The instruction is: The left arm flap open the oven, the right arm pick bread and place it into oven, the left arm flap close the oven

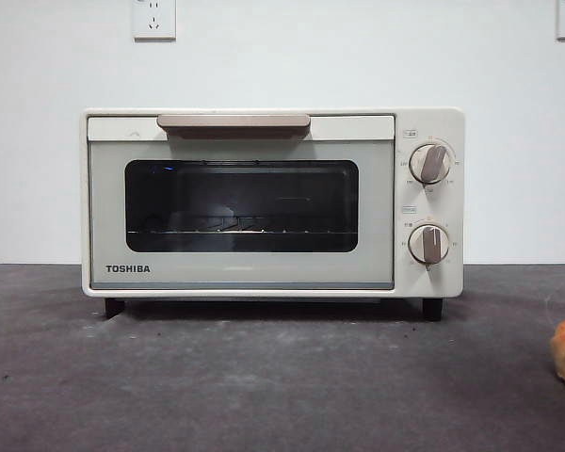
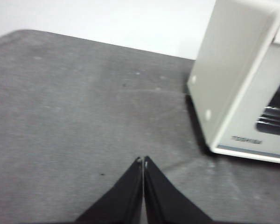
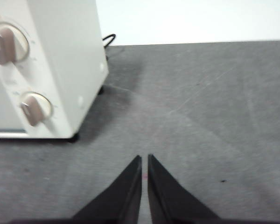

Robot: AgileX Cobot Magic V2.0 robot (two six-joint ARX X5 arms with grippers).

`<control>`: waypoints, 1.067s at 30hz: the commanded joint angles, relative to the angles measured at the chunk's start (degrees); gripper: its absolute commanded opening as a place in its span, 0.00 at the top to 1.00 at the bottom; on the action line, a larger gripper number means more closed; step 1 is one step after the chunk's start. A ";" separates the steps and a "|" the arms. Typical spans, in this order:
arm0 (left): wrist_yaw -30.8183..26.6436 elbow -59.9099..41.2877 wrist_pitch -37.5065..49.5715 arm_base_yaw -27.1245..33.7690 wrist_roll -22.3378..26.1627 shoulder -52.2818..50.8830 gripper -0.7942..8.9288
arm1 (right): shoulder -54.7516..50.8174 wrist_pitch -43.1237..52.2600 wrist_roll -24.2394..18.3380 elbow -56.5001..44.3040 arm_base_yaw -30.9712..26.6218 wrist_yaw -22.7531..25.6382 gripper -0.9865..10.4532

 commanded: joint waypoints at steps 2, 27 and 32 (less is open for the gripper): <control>1.46 1.07 1.03 -0.57 -4.17 0.44 0.91 | -0.15 0.42 9.46 1.05 -0.02 -2.32 0.90; 10.16 38.49 -11.10 -5.92 -7.58 29.07 0.91 | 18.67 -18.69 12.09 38.82 0.00 -16.44 0.90; 16.70 44.00 -15.06 -10.43 -7.65 34.23 0.91 | 25.24 -24.50 6.88 46.03 0.02 -26.23 0.90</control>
